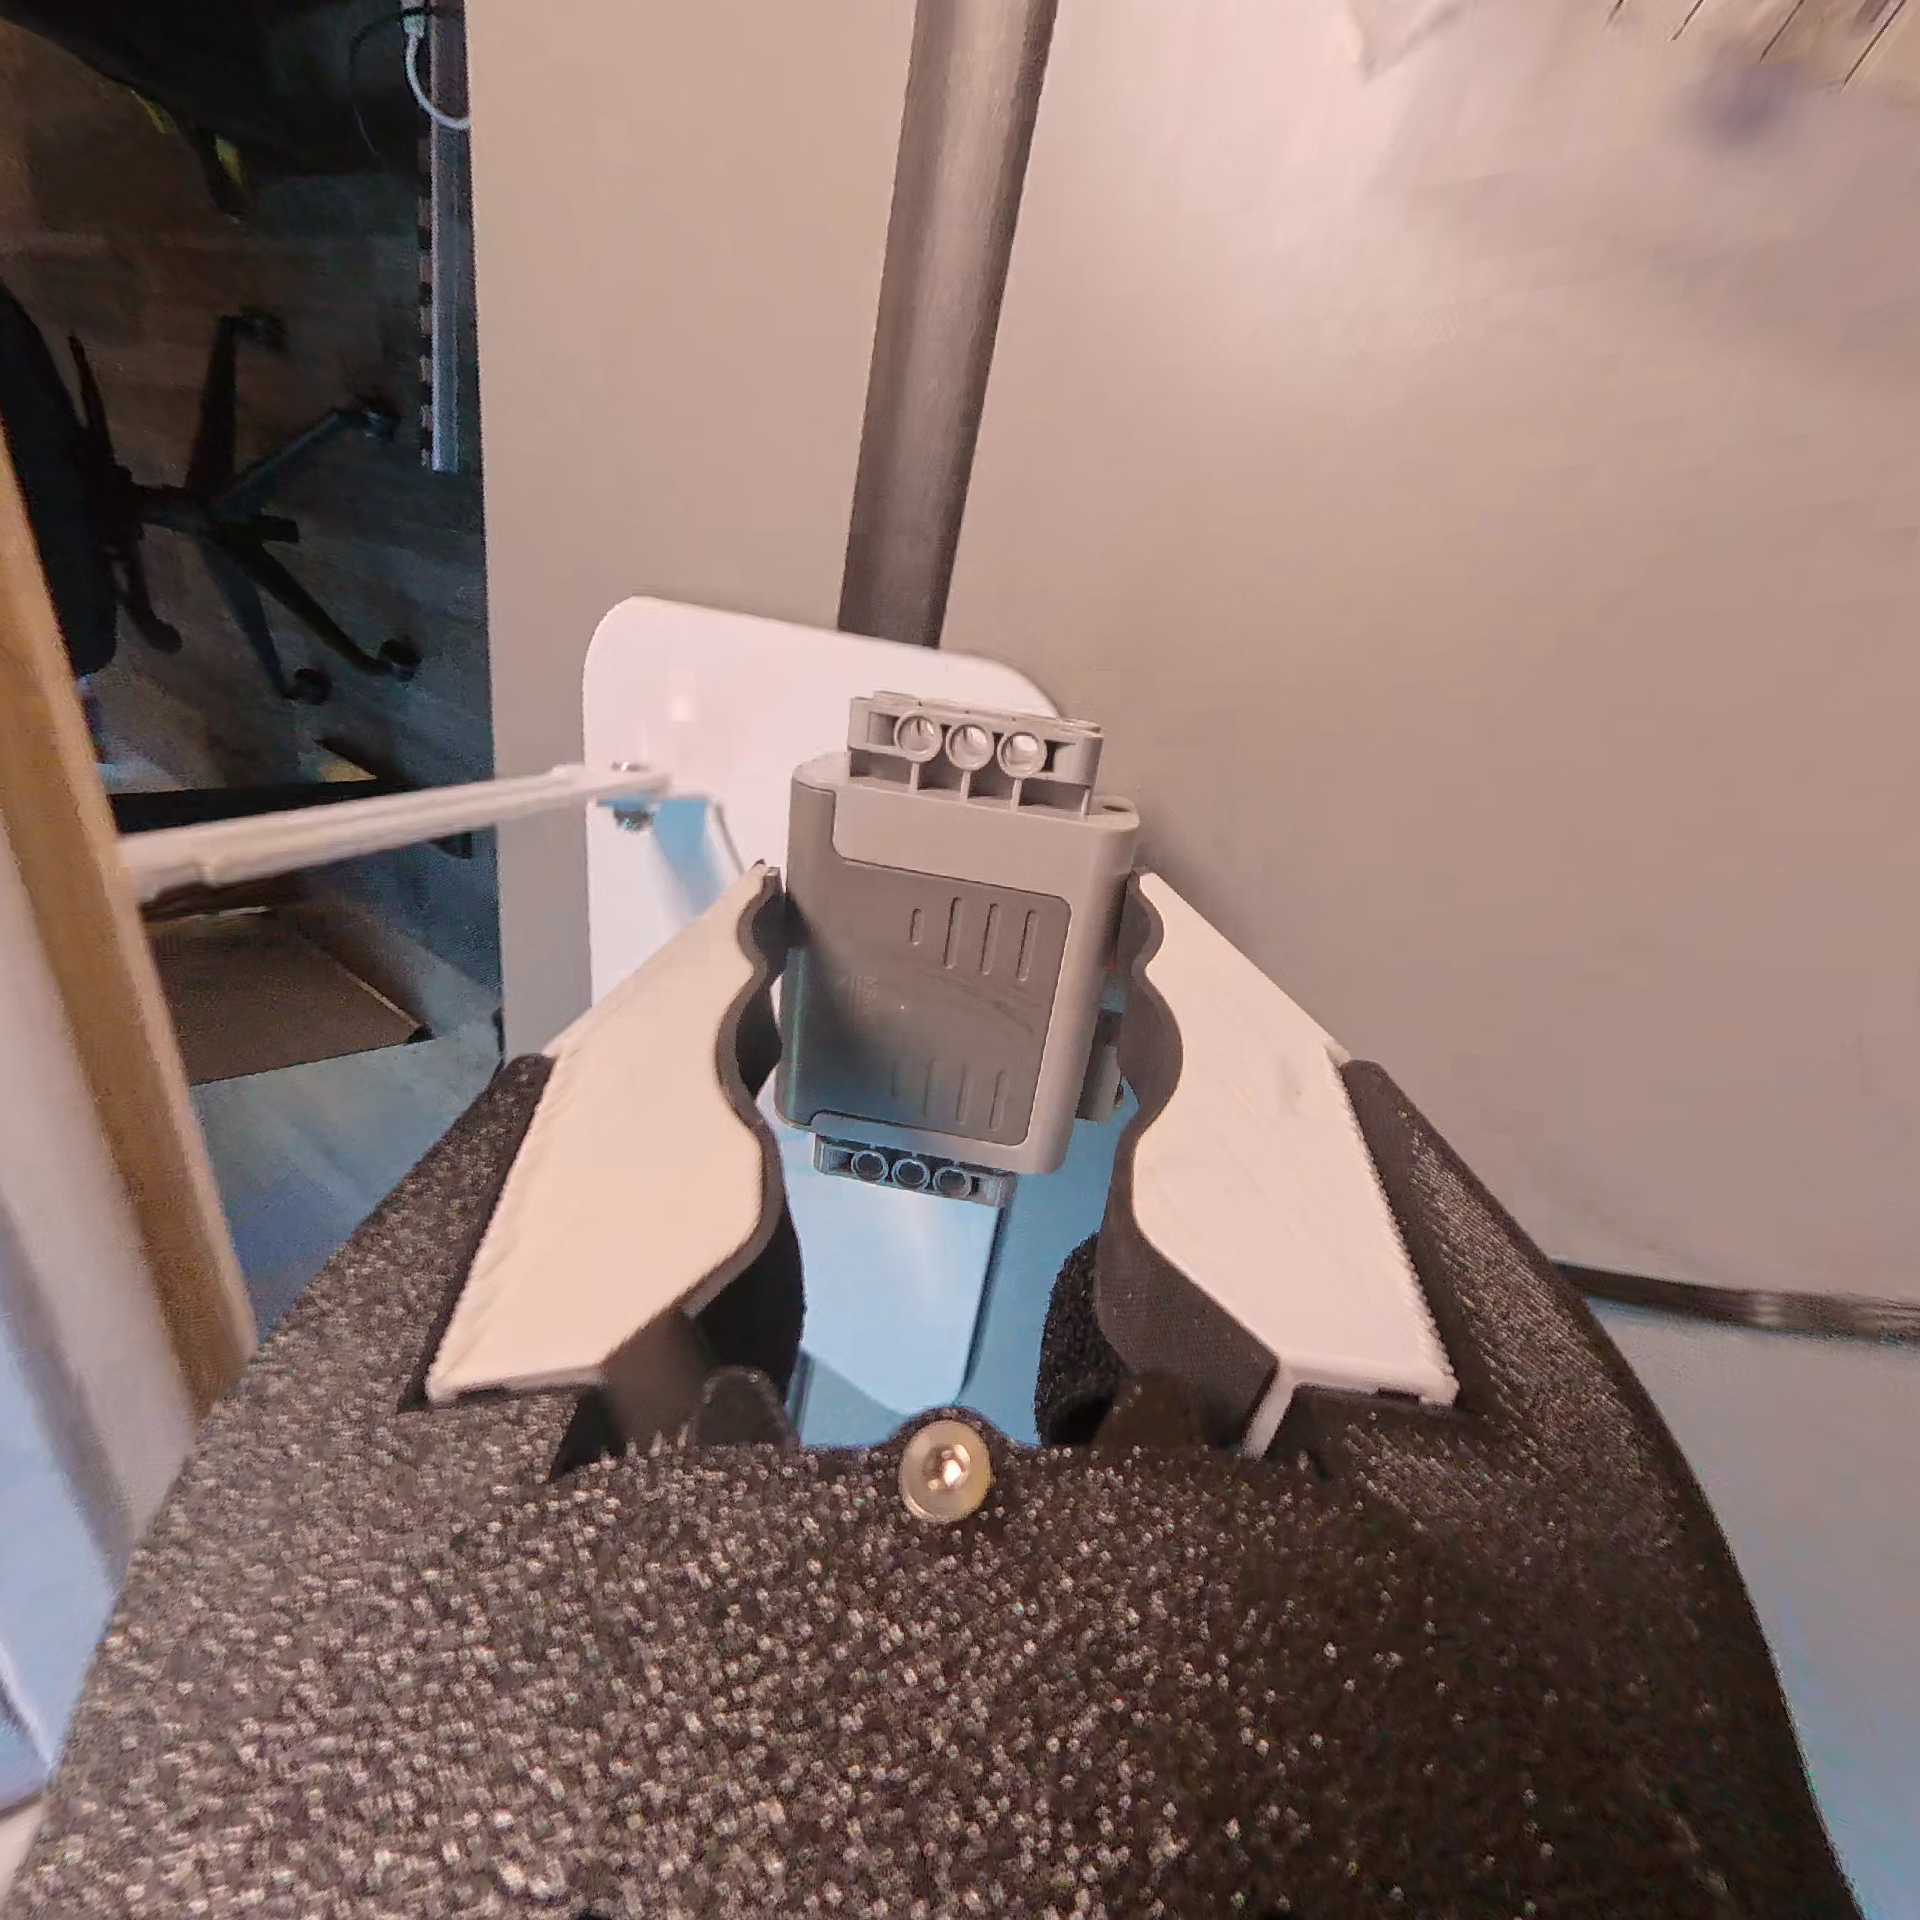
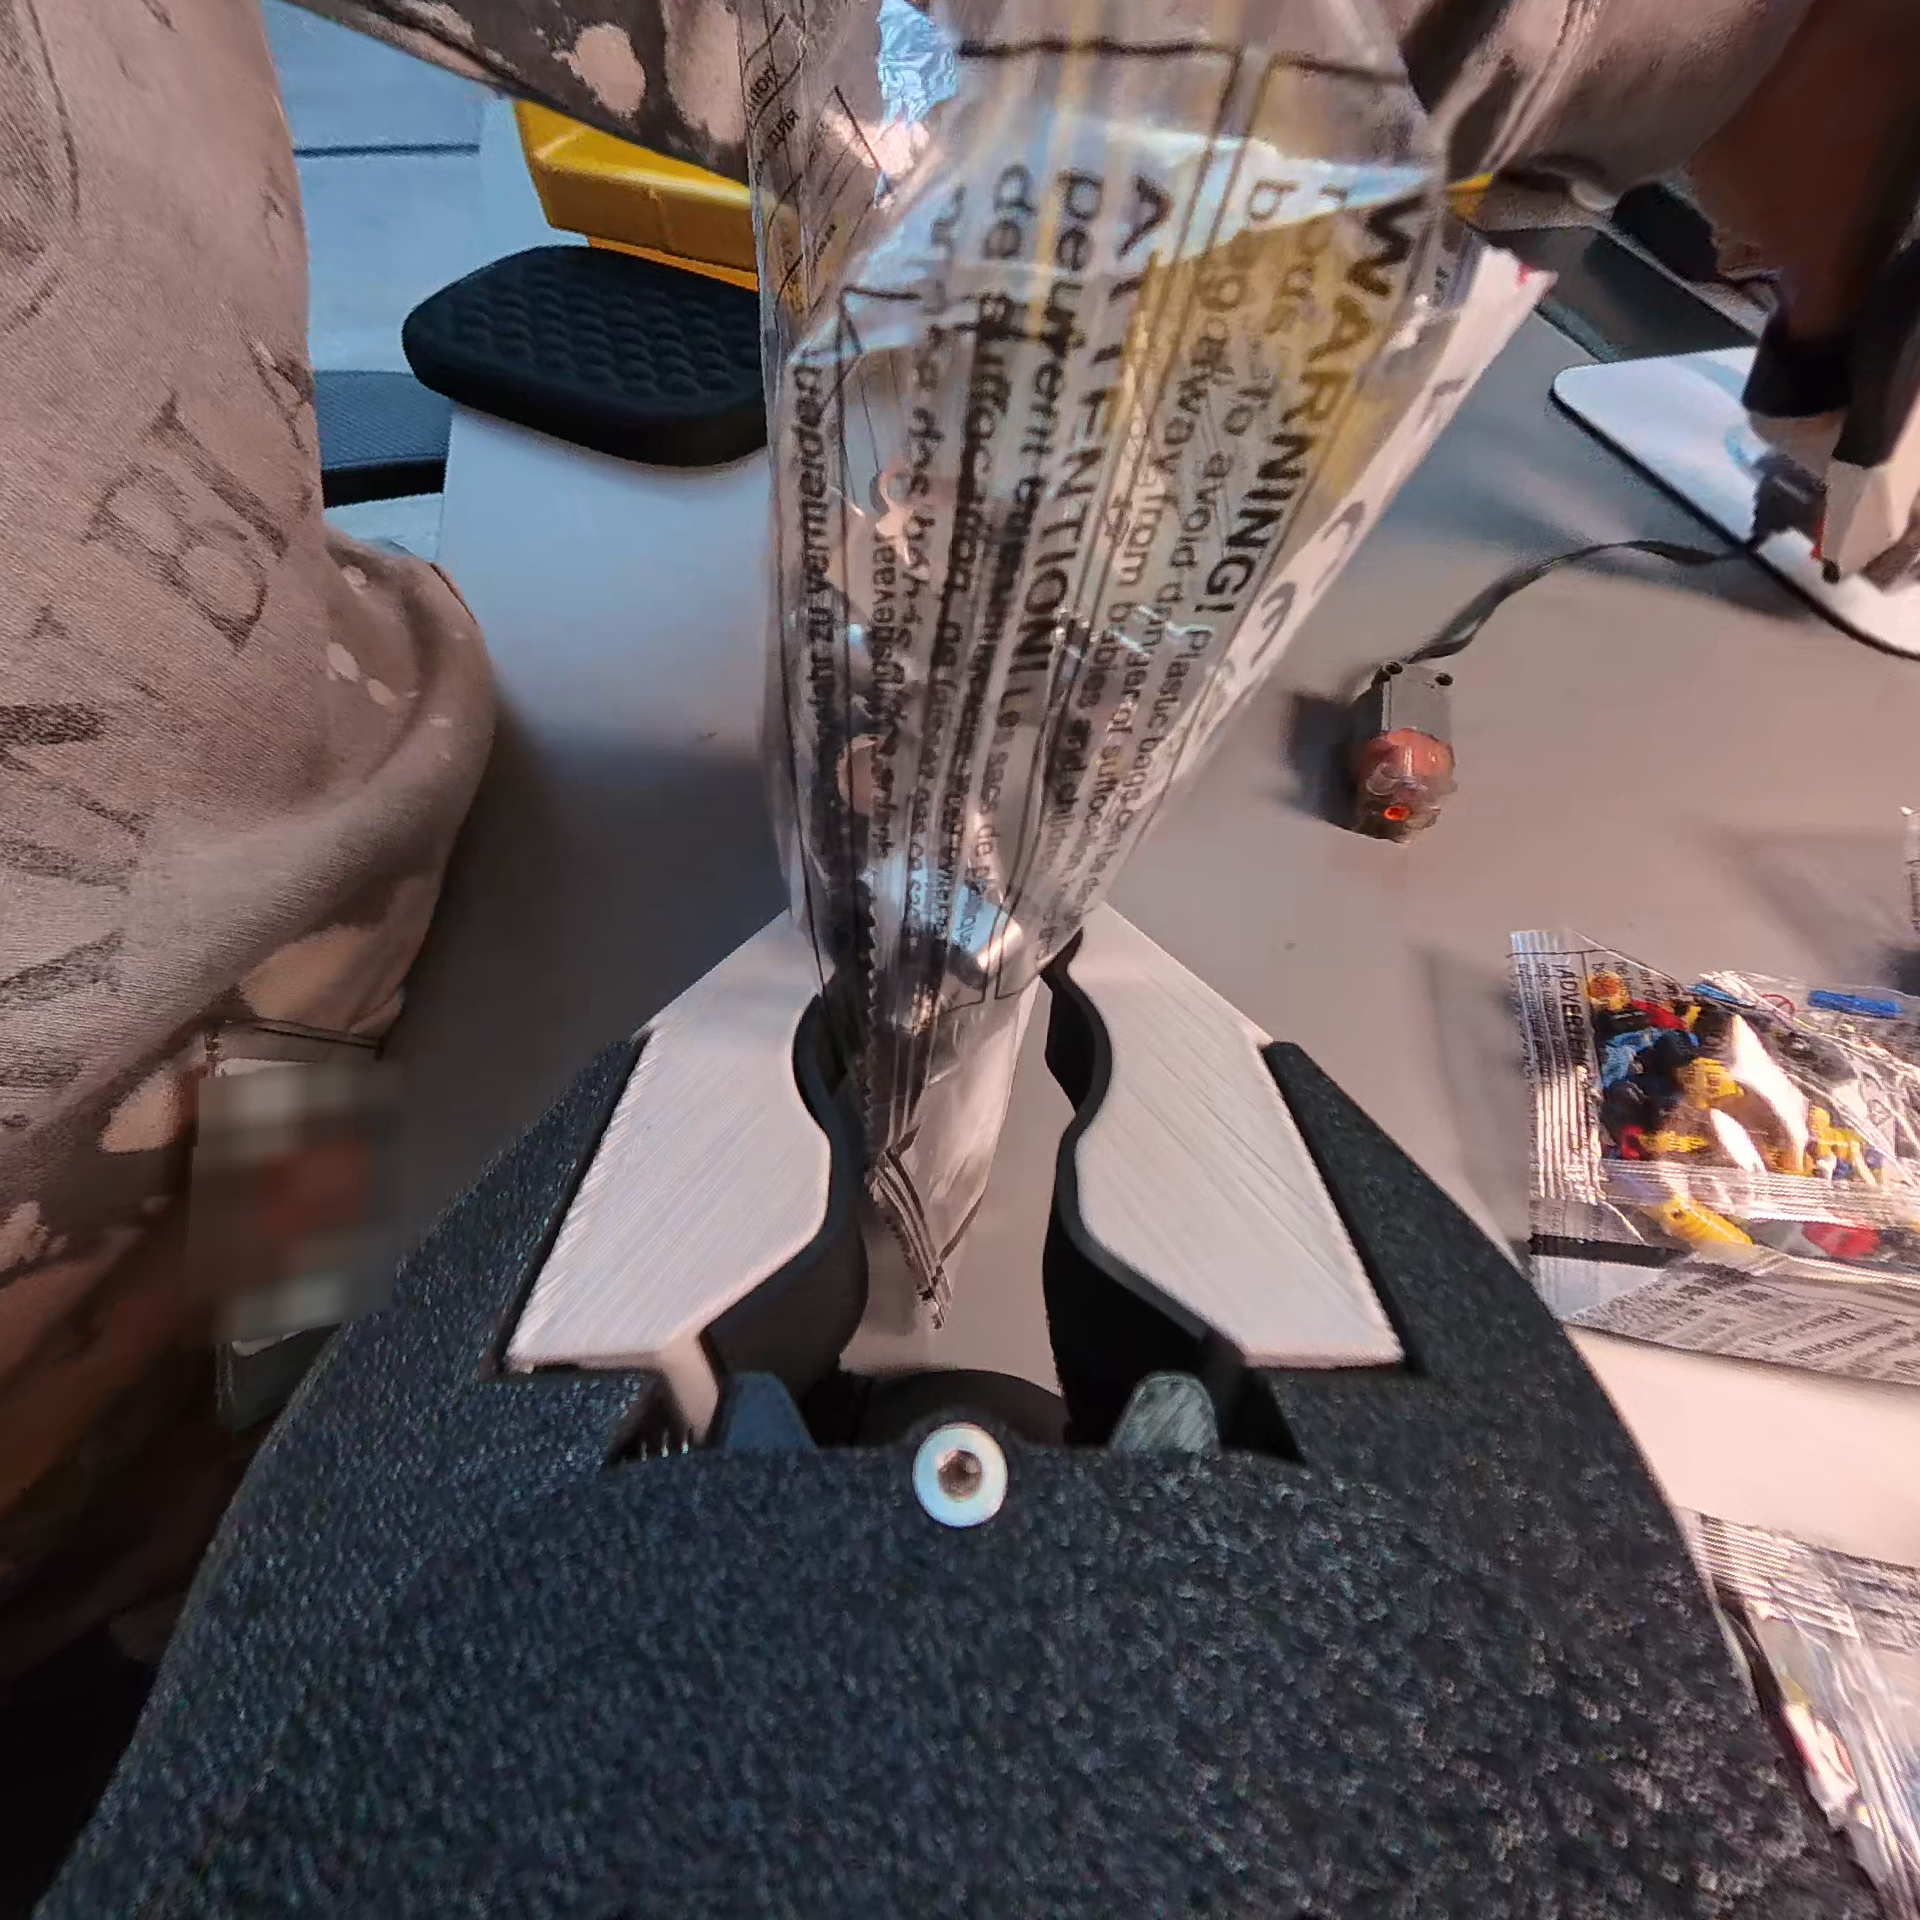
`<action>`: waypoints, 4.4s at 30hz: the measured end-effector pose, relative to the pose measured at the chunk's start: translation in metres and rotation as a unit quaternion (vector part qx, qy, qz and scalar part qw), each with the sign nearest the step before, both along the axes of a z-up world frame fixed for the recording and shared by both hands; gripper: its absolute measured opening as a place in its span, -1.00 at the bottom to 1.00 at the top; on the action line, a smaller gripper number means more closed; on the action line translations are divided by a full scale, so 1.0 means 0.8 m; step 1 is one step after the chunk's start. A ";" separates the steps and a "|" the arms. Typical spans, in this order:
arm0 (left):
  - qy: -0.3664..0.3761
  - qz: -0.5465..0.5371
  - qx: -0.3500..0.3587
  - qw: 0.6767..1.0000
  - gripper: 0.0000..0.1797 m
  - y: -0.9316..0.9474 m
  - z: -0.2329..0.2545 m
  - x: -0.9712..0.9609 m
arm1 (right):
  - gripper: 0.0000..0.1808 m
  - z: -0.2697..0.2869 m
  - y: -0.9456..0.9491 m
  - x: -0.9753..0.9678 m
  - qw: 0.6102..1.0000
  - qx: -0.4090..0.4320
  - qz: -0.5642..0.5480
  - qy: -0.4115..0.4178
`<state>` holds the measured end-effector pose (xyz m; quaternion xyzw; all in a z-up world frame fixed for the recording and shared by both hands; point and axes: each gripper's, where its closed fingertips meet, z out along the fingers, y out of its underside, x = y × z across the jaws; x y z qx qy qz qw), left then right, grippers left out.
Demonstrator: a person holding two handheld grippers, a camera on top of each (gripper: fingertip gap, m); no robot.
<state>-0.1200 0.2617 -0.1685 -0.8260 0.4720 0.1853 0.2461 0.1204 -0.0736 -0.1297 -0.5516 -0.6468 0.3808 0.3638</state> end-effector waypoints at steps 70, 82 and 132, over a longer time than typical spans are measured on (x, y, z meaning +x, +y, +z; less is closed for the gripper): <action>-0.098 0.117 0.095 0.984 -0.62 0.047 -0.014 -0.044 | -0.68 -0.003 0.013 -0.009 1.000 -0.015 0.002 -0.008; -0.133 0.080 0.081 0.985 -0.54 0.006 0.007 -0.022 | -0.68 -0.004 0.015 -0.010 1.000 -0.017 -0.002 -0.008; -0.084 -0.020 -0.058 0.995 -0.72 -0.454 0.041 0.080 | -0.70 -0.003 -0.004 -0.018 1.000 0.021 0.001 -0.014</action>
